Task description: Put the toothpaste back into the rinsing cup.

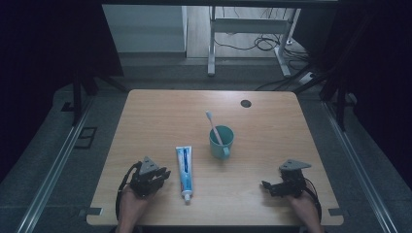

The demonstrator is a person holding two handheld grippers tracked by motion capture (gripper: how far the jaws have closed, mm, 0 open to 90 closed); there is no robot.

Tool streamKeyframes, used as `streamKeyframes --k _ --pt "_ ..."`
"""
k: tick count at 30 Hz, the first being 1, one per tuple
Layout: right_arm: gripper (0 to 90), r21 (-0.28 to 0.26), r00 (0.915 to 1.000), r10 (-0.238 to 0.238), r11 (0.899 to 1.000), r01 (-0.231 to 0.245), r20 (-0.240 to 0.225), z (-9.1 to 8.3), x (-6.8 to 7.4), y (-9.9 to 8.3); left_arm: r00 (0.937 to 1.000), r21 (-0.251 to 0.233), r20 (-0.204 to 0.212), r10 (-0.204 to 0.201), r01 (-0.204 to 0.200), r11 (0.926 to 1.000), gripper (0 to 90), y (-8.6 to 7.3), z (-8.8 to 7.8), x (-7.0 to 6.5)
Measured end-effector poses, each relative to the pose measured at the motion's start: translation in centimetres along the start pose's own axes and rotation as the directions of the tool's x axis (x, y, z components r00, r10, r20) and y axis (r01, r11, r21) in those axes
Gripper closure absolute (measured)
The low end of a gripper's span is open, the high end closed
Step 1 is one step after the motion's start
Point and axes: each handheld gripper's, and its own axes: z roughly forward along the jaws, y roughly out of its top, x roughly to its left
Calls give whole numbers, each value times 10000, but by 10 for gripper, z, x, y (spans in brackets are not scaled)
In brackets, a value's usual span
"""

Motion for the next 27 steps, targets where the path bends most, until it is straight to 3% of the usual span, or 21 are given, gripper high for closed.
streamKeyframes --k 7,8,13,16,18,27 --pt "8 1 10000 -2 10000 2 -6 0 0 0 9979 116 631 172 -180 9998 888 14 0 -12" --pt "8 -1 10000 -1 10000 1 -3 0 0 0 9958 145 878 245 -258 9996 892 19 1 -16" --pt "8 -1 10000 0 10000 0 1 0 0 0 9913 349 1185 570 -615 9975 896 28 6 -26" --pt "8 0 10000 0 10000 0 0 0 0 0 9854 438 1506 790 -865 9953 896 36 13 -35" --pt "8 0 10000 -1 10000 1 1 0 0 0 9824 507 1593 971 -1063 9930 896 39 17 -40" --pt "8 -1 10000 -1 10000 1 -1 0 0 0 9776 1182 1902 903 -1141 9864 896 43 37 -53"
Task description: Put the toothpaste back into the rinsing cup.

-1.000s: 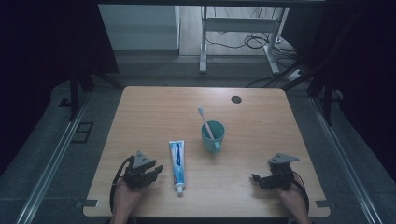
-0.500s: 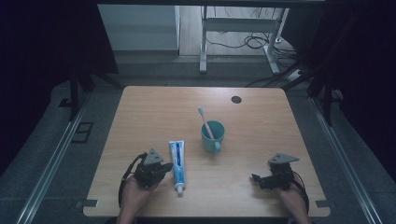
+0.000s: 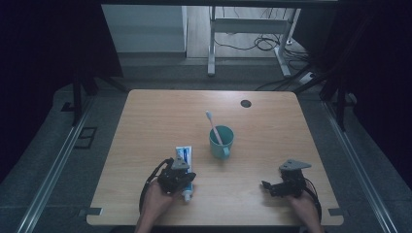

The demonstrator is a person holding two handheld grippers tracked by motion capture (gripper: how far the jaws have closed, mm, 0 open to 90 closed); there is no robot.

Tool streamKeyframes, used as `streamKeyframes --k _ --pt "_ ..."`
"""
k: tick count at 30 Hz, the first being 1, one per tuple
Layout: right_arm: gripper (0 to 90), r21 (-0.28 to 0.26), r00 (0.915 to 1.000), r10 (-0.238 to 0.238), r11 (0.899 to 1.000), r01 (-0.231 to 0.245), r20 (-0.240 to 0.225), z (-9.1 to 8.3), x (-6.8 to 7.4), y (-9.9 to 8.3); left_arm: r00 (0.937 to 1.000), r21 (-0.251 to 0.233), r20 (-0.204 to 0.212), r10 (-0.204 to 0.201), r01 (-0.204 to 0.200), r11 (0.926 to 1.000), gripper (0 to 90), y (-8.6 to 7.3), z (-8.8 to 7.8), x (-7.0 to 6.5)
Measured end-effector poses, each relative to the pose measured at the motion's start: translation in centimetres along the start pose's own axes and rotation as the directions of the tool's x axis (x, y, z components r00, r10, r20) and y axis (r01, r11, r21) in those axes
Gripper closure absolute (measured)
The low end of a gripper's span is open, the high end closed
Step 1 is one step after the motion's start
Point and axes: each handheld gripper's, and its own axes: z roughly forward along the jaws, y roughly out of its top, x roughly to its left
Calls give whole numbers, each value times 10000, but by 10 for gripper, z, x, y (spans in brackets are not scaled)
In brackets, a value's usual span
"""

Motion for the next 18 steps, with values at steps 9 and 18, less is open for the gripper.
streamKeyframes --k 9,18 --pt "8 0 10000 2 10000 -2 0 0 0 0 9997 485 -61 -235 238 9985 896 -3 12 -4" --pt "8 -1 10000 2 10000 -2 -1 0 0 0 9992 454 -185 -352 360 9983 896 -8 6 2"
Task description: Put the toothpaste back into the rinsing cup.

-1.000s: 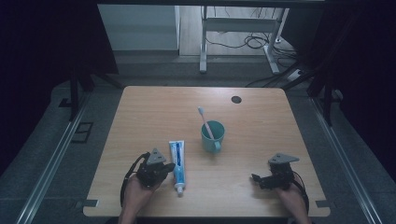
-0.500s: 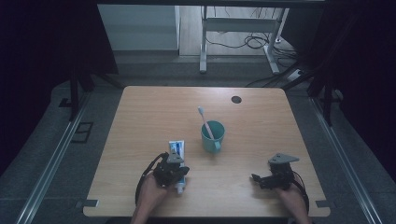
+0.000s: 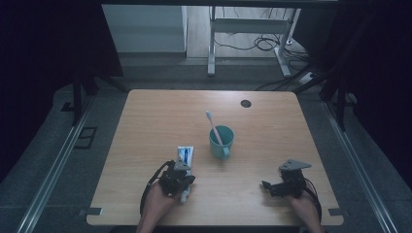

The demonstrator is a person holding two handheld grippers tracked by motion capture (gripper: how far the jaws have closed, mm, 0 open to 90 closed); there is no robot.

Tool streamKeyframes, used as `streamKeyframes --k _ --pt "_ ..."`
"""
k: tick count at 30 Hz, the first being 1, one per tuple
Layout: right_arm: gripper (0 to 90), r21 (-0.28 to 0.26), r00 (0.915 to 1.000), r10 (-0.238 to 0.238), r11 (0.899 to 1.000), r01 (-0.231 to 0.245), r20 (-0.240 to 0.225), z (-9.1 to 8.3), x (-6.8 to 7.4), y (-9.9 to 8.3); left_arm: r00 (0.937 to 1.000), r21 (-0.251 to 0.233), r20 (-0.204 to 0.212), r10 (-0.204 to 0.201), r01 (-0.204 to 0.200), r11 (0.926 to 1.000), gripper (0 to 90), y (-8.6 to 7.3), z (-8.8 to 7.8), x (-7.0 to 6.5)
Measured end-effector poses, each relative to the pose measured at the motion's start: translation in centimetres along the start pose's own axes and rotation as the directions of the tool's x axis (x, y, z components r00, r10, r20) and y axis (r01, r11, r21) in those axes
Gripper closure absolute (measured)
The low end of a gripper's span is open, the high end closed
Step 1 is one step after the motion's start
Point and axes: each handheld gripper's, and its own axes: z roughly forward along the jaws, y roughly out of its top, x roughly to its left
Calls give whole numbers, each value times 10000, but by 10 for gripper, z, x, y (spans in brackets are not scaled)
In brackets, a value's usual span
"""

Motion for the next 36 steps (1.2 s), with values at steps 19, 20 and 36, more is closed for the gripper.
streamKeyframes --k 19,20,36 --pt "8 2 10000 1 10000 -1 2 0 0 0 9990 252 -395 -187 197 9995 895 -16 -12 16" --pt "8 1 10000 2 10000 -2 1 0 0 0 9990 251 -425 -159 170 9995 894 -16 -13 18" --pt "8 3 10000 -2 10000 2 2 0 0 0 9990 116 -358 -277 281 9995 828 -19 -21 26"
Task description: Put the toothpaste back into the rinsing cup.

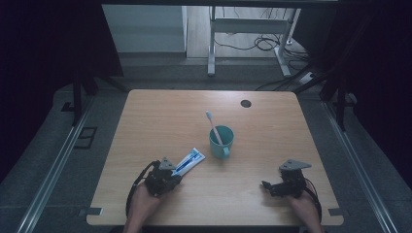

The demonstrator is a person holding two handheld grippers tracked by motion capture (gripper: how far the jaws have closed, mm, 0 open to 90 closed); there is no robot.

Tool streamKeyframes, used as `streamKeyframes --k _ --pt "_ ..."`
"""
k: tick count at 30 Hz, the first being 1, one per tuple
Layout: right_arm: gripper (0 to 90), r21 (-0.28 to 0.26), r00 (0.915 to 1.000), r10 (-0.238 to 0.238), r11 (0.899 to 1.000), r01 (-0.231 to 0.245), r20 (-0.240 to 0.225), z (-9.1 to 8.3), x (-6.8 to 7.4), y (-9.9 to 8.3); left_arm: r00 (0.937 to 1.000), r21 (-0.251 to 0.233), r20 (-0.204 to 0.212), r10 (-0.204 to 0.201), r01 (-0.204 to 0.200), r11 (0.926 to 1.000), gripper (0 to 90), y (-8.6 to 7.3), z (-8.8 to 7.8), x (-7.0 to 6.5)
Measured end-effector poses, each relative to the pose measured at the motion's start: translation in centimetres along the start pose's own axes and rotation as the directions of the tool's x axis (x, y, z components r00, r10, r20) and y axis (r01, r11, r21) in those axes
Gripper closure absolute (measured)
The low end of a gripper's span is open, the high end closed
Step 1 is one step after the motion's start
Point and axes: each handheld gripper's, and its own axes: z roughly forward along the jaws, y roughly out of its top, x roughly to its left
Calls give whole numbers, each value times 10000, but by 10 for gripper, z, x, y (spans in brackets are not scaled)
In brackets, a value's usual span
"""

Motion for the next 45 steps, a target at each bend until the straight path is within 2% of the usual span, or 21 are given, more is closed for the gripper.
streamKeyframes --k 6,10,12,14,15,22,24,28,30,31,32,37,40,45 --pt "8 -1 10000 2 10000 -2 0 0 0 0 9999 -240 -115 22 -24 9997 700 8 -8 3" --pt "8 1 10000 -3 10000 3 -8 0 0 0 9998 -148 -212 39 -42 9999 611 14 -10 6" --pt "8 0 10000 -3 10000 3 -9 0 0 0 9998 -7 -203 29 -29 10000 545 16 -9 9" --pt "8 2 10000 -1 10000 1 -7 0 0 0 9997 151 -242 29 -25 9999 522 19 -8 12" --pt "8 2 10000 0 10000 0 -7 0 0 0 9998 240 -206 -3 8 9997 472 20 -7 14" --pt "8 2 10000 -6 10000 6 -10 0 0 0 9991 1095 -426 -73 119 9939 386 29 5 22" --pt "8 0 10000 -7 10000 7 -10 0 0 0 9991 1174 -426 -93 142 9930 366 30 7 23" --pt "8 -1 10000 -9 10000 9 -9 0 0 0 9992 1609 -392 -33 96 9869 335 35 13 24" --pt "8 0 10000 -7 10000 7 -8 0 0 0 9995 2033 -299 33 29 9791 318 38 18 25" --pt "8 0 10000 -7 10000 7 -8 0 0 0 9995 2033 -299 33 29 9791 317 38 18 25" --pt "8 2 10000 -4 10000 4 -8 0 0 0 9997 2237 -244 99 -42 9746 311 39 21 25" --pt "8 29 10000 2 10000 -2 -4 0 0 0 9998 2439 -163 120 -76 9698 309 44 26 27" --pt "8 30 10000 7 10000 -7 -9 0 0 0 9996 2736 -162 212 -159 9617 334 48 30 26" --pt "8 30 10000 9 10000 -9 -11 0 0 0 9990 3315 -203 392 -302 9430 351 54 37 25"
